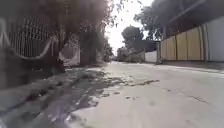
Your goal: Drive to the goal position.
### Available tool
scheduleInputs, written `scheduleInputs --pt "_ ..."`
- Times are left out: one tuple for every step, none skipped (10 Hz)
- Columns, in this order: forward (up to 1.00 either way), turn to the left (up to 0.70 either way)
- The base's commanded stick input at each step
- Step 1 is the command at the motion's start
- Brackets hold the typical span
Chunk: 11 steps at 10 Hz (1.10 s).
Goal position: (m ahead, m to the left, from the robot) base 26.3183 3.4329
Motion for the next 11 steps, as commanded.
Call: scheduleInputs --pt "1.0 0.0" --pt "1.0 0.0" --pt "1.0 0.0" --pt "1.0 0.0" --pt "1.0 0.0" --pt "1.0 0.0" --pt "1.0 0.0" --pt "1.0 0.0" --pt "1.0 -0.09" --pt "1.0 -0.38" --pt "1.0 -0.4"
